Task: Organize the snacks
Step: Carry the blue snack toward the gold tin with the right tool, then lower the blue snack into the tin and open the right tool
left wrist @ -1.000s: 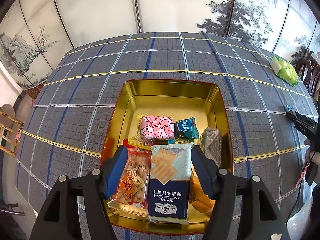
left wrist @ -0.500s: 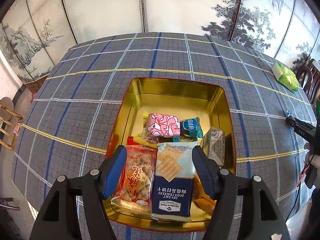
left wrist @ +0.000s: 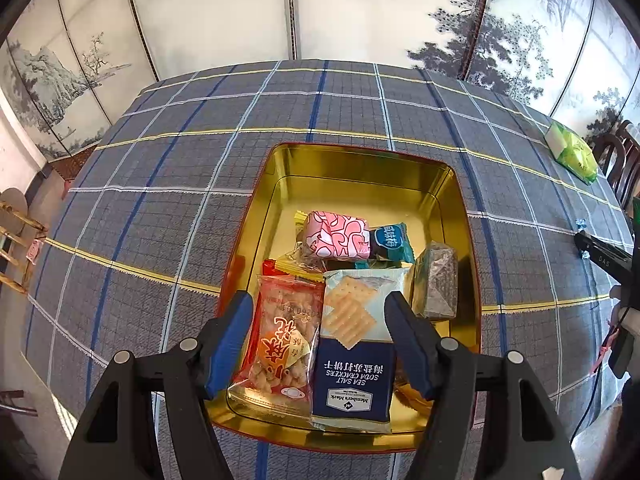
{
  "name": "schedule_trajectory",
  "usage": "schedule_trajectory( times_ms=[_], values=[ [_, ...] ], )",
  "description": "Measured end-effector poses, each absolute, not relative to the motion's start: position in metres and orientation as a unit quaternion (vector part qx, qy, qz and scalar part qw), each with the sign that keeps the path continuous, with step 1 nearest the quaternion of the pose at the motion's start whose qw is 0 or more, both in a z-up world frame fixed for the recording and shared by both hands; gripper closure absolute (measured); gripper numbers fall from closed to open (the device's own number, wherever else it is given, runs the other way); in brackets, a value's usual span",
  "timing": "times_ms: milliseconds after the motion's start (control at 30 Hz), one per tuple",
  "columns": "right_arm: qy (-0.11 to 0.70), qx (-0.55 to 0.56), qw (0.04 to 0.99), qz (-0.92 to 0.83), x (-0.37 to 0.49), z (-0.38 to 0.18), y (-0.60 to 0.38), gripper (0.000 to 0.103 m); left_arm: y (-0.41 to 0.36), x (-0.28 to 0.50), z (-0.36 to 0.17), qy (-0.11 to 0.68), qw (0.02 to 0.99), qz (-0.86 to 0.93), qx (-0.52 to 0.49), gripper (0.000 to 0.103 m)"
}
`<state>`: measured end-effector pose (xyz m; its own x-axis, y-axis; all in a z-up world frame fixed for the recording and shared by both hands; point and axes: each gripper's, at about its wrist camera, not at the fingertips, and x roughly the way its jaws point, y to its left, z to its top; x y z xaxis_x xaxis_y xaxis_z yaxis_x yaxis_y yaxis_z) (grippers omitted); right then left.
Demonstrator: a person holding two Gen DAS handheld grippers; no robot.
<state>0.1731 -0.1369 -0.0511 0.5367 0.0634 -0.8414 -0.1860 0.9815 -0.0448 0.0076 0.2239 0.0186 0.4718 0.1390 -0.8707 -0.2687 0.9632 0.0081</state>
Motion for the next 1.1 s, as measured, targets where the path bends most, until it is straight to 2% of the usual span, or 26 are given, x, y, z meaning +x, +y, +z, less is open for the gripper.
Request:
schedule_trajectory(
  times_ms=[700,1100],
  values=[
    [0.464,-0.062,0.875,0.122,0.131,-0.035,-0.090,0.072,0.240,-0.015,0.015,0.498,0.851,0.140,-0.087,0.031],
    [0.439,-0.068,0.864,0.238,0.099,-0.004,0.012,0.072,0.264,-0.036,0.017,0.491,0.848,0.169,-0.107,0.031]
  ],
)
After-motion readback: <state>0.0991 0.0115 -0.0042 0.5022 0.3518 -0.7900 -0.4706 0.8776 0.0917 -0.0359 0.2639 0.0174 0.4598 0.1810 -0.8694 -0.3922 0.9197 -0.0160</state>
